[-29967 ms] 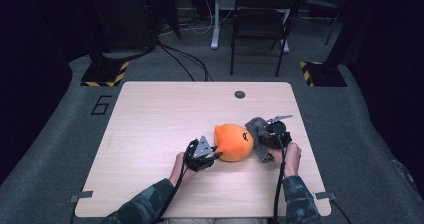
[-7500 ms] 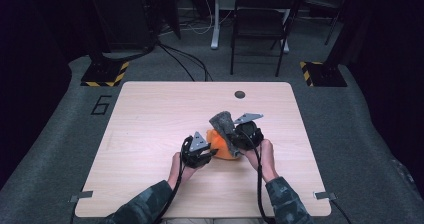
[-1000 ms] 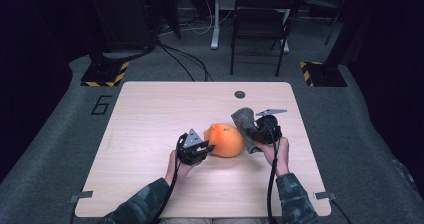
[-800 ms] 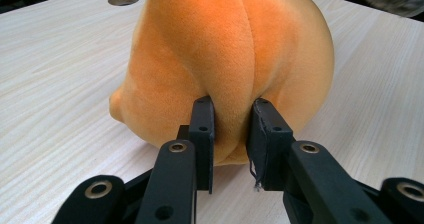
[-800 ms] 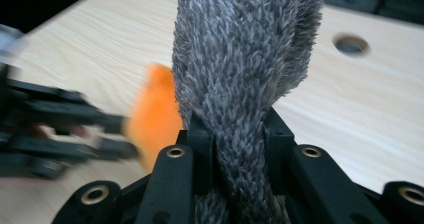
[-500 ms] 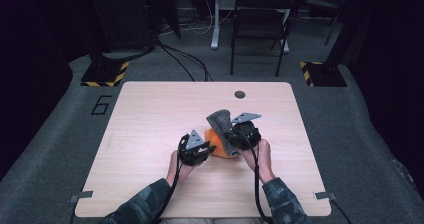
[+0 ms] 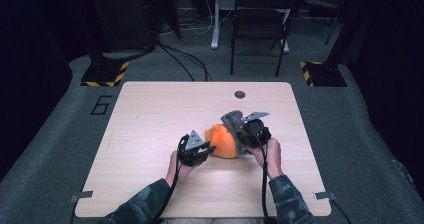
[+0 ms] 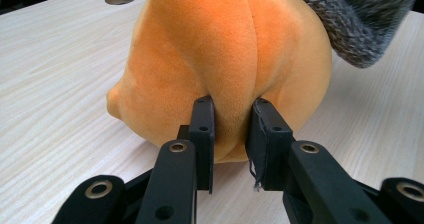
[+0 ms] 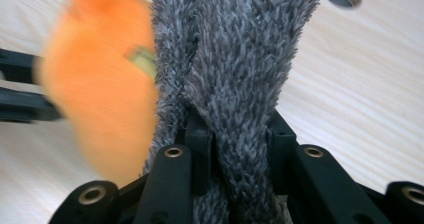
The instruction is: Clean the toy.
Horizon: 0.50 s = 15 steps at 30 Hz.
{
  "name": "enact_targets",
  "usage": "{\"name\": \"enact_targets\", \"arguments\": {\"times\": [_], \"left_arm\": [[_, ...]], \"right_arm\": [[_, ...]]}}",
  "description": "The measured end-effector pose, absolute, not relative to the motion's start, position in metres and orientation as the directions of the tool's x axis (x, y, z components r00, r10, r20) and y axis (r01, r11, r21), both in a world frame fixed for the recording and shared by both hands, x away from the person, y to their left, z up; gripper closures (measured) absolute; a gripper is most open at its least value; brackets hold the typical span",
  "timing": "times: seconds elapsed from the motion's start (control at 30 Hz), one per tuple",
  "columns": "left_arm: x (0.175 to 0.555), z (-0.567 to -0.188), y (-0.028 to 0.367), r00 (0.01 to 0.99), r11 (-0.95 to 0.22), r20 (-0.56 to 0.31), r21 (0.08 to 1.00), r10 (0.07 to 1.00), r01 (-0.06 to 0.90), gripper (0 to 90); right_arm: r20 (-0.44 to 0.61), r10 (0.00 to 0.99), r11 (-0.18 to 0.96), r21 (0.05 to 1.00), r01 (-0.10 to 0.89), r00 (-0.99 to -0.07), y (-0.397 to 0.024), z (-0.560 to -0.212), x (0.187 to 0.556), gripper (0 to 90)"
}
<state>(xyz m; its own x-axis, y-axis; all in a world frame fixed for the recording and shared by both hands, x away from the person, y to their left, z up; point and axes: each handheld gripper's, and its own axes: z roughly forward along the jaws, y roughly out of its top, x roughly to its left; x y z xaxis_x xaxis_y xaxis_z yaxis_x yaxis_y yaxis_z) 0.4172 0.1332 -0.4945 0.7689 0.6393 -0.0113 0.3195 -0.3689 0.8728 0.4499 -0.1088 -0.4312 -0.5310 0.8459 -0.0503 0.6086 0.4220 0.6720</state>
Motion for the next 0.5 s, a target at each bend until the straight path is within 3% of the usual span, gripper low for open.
{"name": "enact_targets", "arguments": {"times": [0.17, 0.4, 0.5], "left_arm": [[0.417, -0.494, 0.132, 0.772, -0.376, 0.0, 0.873, 0.636, 0.31, 73.8], [0.418, -0.495, 0.135, 0.767, -0.366, -0.012, 0.874, 0.641, 0.32, 73.9], [0.419, -0.494, 0.135, 0.768, -0.367, -0.008, 0.875, 0.641, 0.315, 73.9]], "right_arm": [[-0.04, 0.87, 0.4, 0.639, 0.657, -0.491, -0.122, -0.446, 0.457, 71.1], [-0.031, 0.893, 0.399, 0.512, 0.761, -0.448, -0.132, -0.485, 0.472, 71.1], [-0.041, 0.892, 0.406, 0.507, 0.76, -0.45, -0.129, -0.487, 0.474, 71.9]]}}
